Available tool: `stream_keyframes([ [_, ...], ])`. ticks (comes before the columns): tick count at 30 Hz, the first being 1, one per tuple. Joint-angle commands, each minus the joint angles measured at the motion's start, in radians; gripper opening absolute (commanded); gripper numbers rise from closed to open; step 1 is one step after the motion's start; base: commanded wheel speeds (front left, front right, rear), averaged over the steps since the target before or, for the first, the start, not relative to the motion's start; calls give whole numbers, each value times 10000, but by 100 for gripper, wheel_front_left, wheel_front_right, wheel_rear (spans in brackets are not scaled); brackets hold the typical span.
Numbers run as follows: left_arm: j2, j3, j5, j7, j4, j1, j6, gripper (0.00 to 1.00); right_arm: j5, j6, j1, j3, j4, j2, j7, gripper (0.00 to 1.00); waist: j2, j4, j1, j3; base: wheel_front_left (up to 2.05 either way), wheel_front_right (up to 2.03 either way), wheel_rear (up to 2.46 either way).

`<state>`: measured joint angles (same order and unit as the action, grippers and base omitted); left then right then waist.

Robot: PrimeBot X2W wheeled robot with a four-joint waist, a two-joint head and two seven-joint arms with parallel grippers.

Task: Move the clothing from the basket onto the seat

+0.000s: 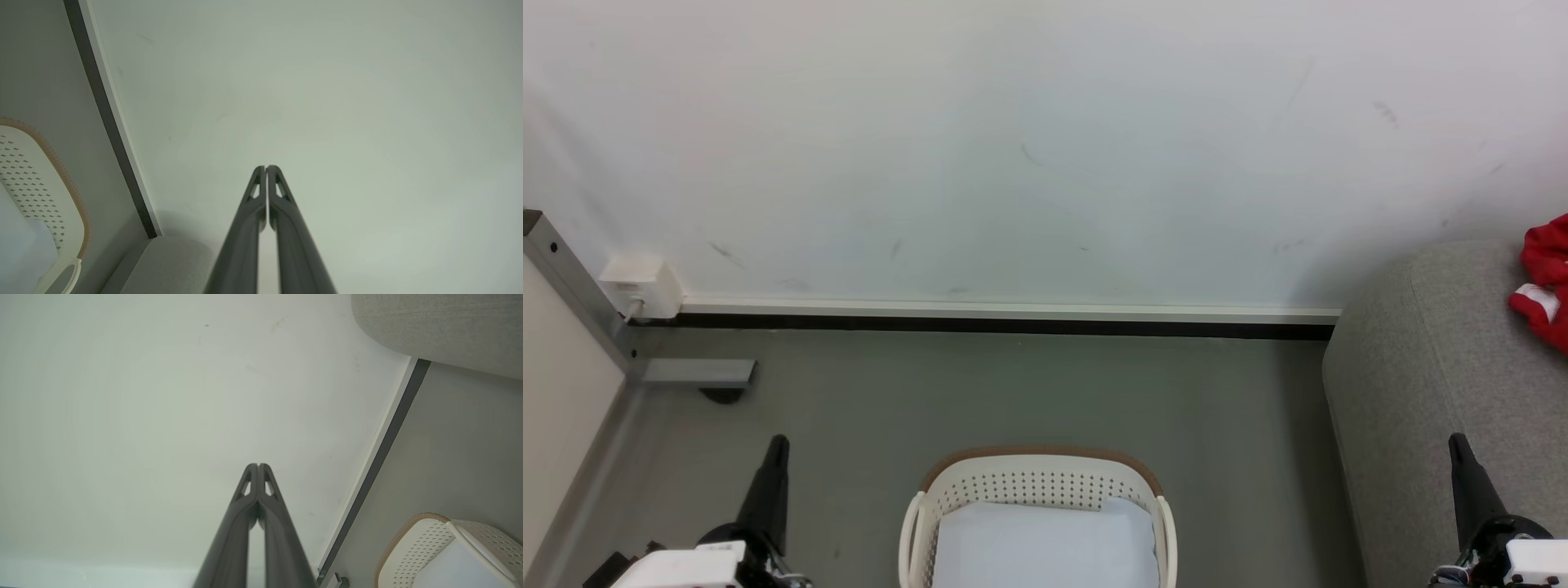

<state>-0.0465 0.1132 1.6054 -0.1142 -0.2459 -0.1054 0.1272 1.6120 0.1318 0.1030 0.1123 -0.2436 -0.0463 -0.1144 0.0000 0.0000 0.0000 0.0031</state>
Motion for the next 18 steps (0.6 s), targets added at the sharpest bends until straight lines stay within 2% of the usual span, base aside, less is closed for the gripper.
stream_keyframes([
  [1,-70,29,139,-35,28,-70,68,0,21,-21,120,32,-29,-74,-28,0,0,0,0,0,0,0,0],
  [18,-71,28,139,-34,29,-70,68,0,21,-21,121,32,-29,-74,-27,0,0,0,0,0,0,0,0],
])
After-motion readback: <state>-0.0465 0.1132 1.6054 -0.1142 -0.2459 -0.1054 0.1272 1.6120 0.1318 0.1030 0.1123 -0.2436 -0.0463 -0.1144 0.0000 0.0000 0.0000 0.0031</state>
